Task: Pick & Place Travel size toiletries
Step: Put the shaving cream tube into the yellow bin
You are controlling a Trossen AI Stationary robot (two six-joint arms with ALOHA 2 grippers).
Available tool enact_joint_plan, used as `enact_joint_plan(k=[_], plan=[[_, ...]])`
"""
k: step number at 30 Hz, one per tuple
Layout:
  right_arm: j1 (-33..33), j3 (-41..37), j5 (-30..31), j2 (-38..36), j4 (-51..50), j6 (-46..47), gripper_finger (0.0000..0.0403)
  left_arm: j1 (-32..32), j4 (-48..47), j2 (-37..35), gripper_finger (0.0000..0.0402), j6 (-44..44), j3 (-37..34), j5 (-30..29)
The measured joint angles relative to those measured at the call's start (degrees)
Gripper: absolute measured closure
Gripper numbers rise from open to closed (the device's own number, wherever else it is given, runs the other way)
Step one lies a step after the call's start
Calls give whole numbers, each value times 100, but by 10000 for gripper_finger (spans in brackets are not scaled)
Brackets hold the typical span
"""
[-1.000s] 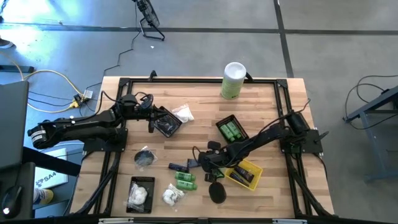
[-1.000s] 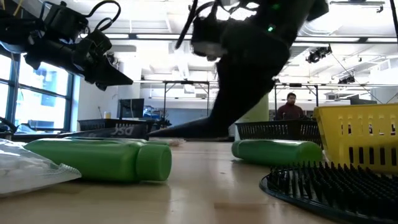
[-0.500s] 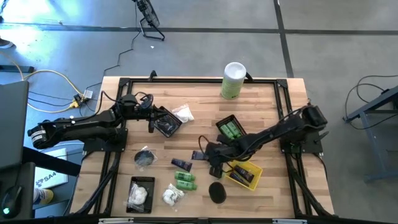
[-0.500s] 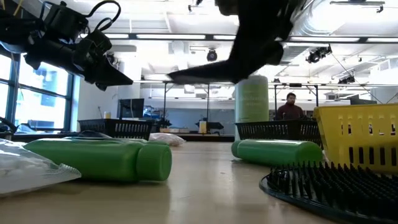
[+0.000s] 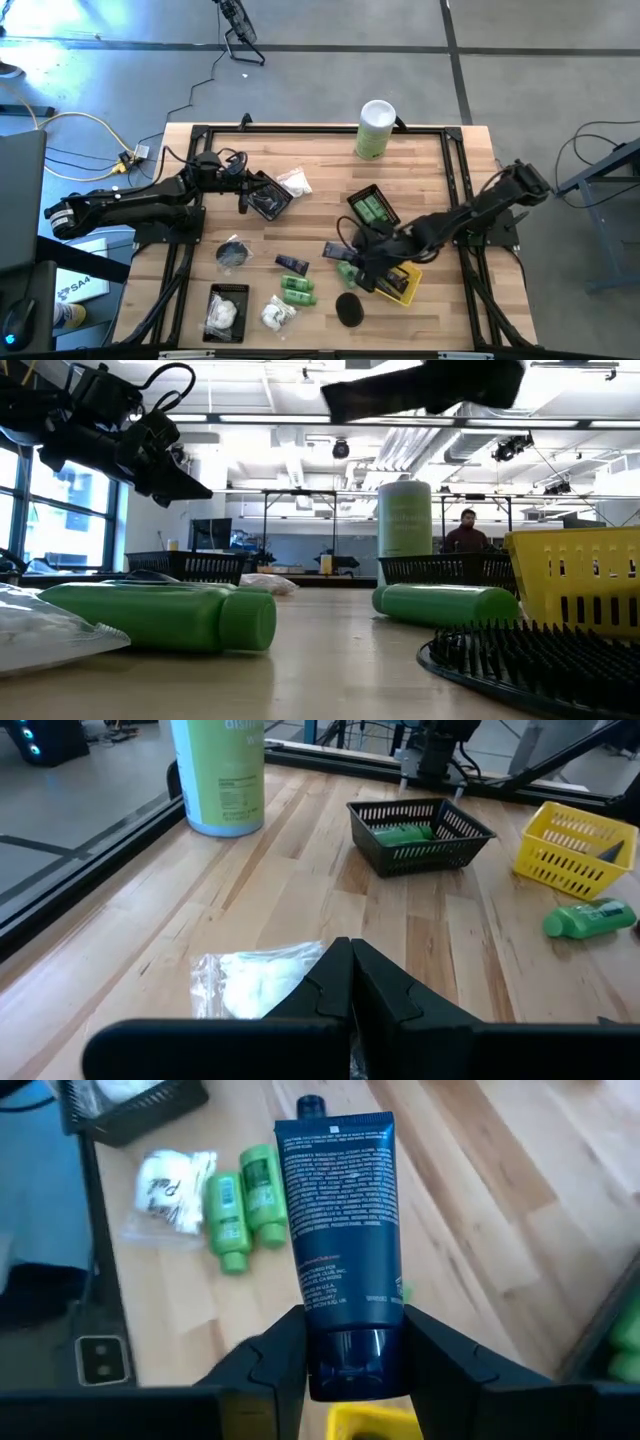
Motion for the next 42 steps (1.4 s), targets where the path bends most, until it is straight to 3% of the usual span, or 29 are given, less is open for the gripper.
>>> enact_joint_plan(k=[16,25,42], plan=[[1392,-2,1004,-91,-683,2138,271,0,-24,0,402,-17,0,0],[1867,-2,1410,-85,-1224,3308,270,0,-24,0,402,-17,0,0],[2183,-2,1814,134,-1496,3959,270,-1,-25,0,402,-17,0,0]])
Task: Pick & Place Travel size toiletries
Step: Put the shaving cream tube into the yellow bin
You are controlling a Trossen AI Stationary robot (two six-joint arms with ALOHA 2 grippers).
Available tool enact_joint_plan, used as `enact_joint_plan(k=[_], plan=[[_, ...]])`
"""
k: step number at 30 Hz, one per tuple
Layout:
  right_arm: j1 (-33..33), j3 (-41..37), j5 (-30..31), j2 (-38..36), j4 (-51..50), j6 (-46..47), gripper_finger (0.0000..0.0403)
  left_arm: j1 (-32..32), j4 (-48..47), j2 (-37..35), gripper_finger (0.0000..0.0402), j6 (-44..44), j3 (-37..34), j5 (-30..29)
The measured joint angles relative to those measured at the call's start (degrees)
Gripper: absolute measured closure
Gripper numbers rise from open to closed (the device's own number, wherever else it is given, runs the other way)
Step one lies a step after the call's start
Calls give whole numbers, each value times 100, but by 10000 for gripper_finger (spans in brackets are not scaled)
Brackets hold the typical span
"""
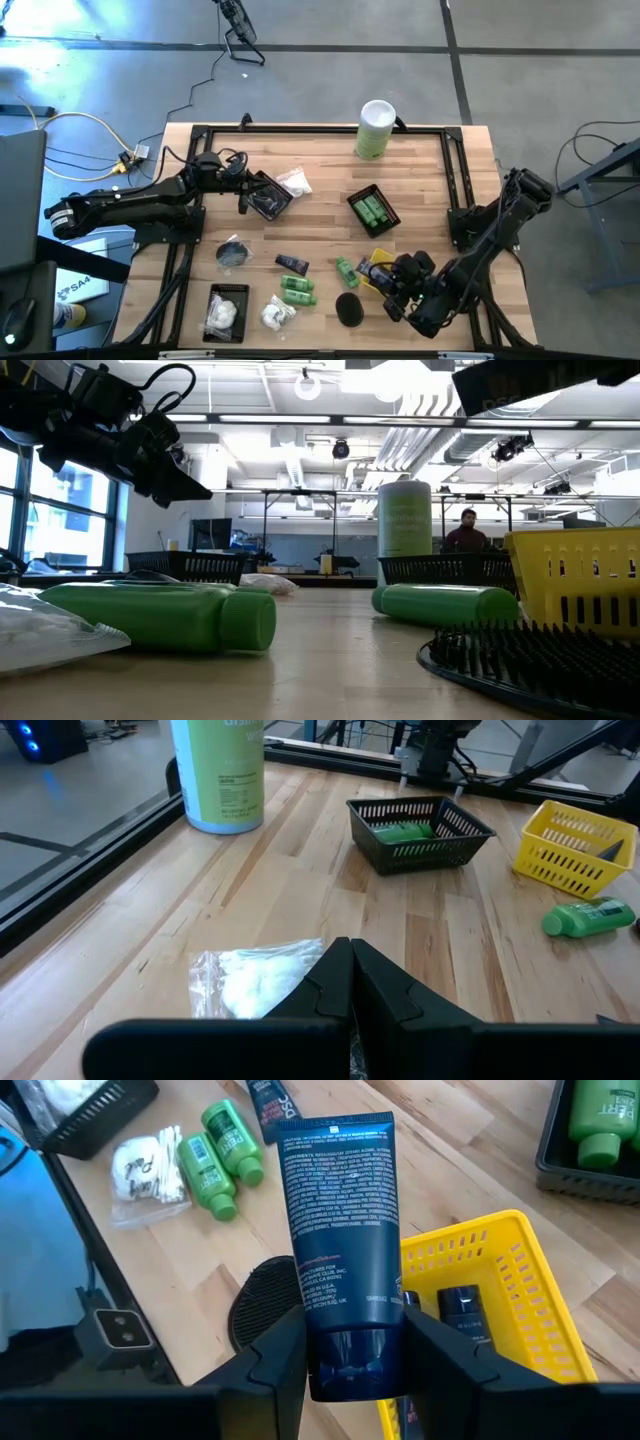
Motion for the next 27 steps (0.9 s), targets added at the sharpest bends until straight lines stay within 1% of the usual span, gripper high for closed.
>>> enact_joint_plan(k=[20,23,27], plan=[[37,2,-113,836,-16,491,270,-1,-3,0,402,0,0,2],[37,2,-209,931,-16,574,270,2,-2,2,402,0,0,0],[56,2,-489,1040,-41,698,270,-1,-3,0,402,0,0,0]])
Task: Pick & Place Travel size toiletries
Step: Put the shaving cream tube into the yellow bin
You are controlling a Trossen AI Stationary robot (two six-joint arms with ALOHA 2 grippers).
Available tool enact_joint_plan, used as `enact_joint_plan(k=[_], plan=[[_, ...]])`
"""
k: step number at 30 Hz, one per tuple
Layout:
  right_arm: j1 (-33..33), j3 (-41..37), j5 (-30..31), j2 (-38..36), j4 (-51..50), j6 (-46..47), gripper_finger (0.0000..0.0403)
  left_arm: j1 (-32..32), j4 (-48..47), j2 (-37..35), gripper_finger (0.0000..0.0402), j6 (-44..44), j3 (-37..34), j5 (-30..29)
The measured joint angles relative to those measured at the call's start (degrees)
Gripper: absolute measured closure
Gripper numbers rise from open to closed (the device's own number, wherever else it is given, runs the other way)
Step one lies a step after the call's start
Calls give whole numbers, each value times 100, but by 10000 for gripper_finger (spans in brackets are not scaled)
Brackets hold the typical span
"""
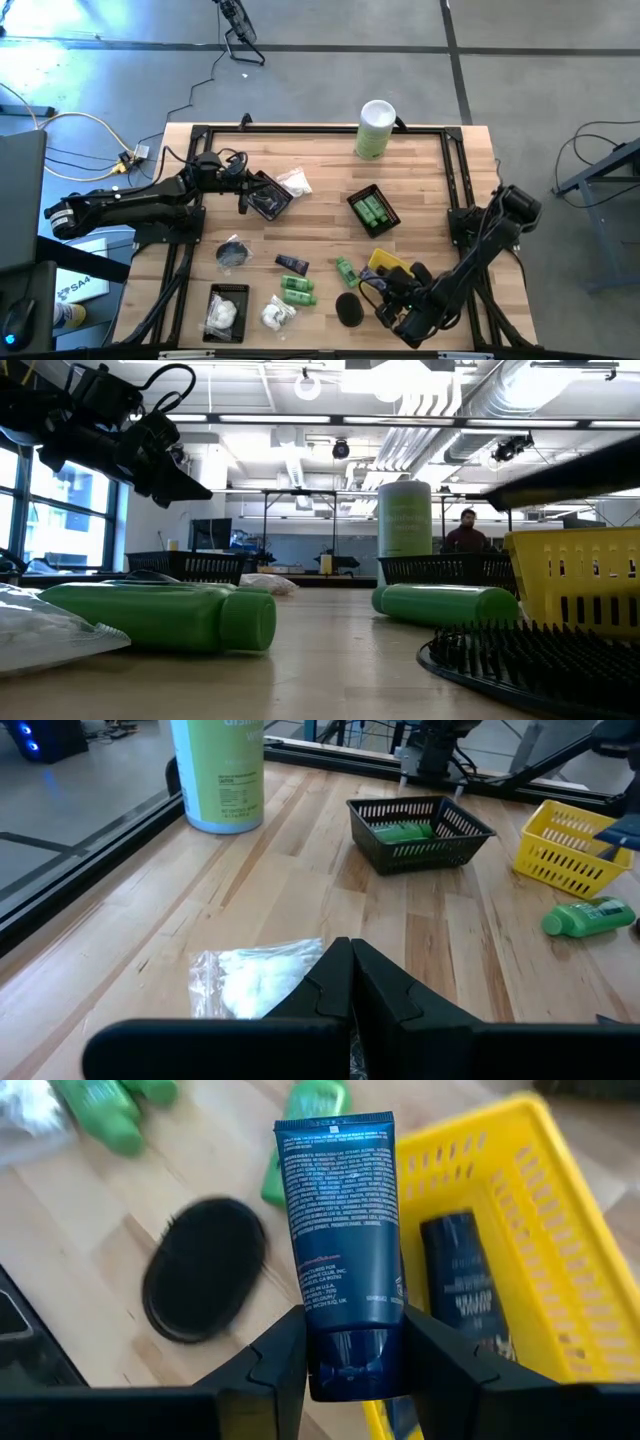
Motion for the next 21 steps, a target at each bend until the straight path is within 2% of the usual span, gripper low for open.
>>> enact_joint_plan(k=[3,9,15,21], plan=[[44,0,-155,20,-58,52,270,0,0,0,402,0,0,2],[81,0,-98,20,-198,109,270,0,-4,0,401,0,0,0],[180,0,-392,20,-829,724,270,0,-13,0,402,0,0,2],[316,0,-391,20,-995,1104,270,1,-13,0,402,0,0,0]])
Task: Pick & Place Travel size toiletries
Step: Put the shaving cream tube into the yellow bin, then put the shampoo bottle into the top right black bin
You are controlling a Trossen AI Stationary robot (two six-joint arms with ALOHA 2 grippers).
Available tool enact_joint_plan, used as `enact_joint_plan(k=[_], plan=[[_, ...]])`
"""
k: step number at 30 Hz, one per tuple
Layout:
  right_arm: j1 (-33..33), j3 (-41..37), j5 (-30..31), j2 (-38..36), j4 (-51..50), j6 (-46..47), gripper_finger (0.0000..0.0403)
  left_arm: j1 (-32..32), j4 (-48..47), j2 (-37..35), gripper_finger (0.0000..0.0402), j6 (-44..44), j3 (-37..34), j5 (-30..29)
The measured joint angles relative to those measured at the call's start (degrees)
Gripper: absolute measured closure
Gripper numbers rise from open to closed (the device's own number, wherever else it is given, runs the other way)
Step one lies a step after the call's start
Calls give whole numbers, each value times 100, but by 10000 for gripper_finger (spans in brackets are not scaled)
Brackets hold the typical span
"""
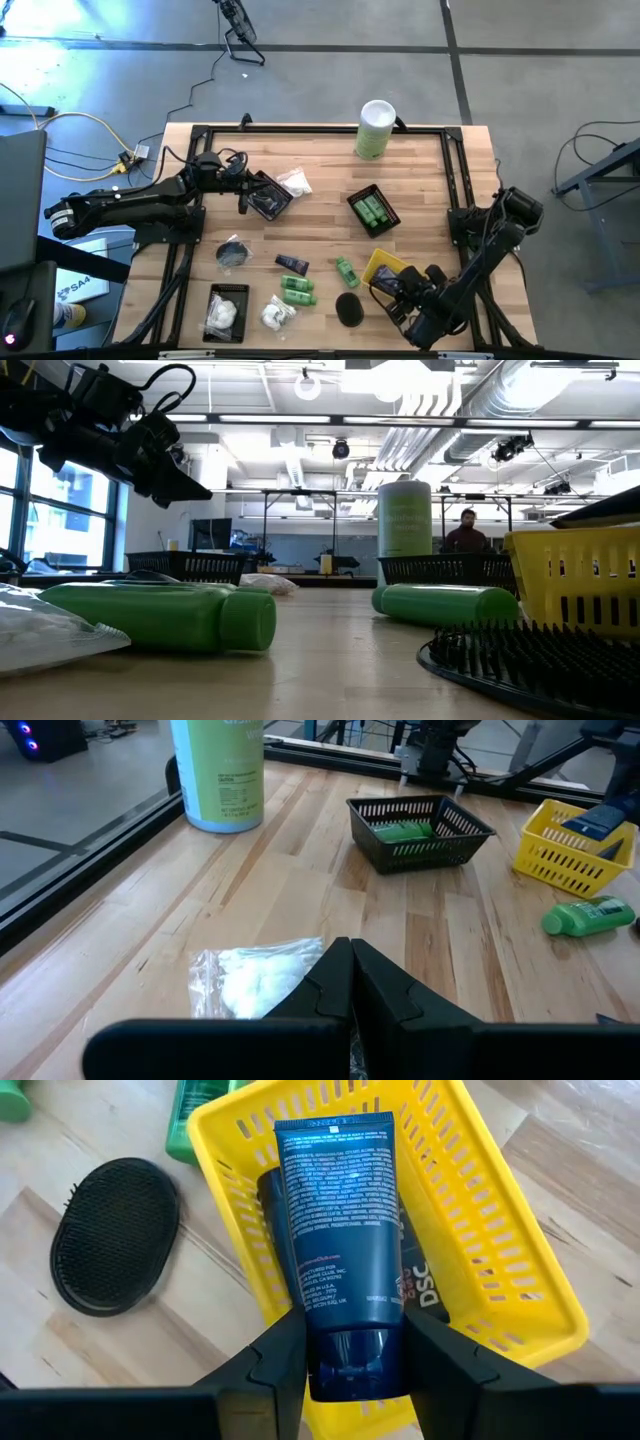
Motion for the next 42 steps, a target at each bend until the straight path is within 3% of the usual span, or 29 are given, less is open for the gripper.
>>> enact_joint_plan(k=[19,30,38,42], plan=[[3,0,18,0,15,88,267,0,0,0,402,0,0,0],[3,0,17,-2,19,85,200,1,2,2,402,0,0,2],[-81,0,25,-182,50,82,234,-1,22,0,402,0,0,0],[-260,0,313,-315,261,48,258,0,23,0,402,7,0,0]])
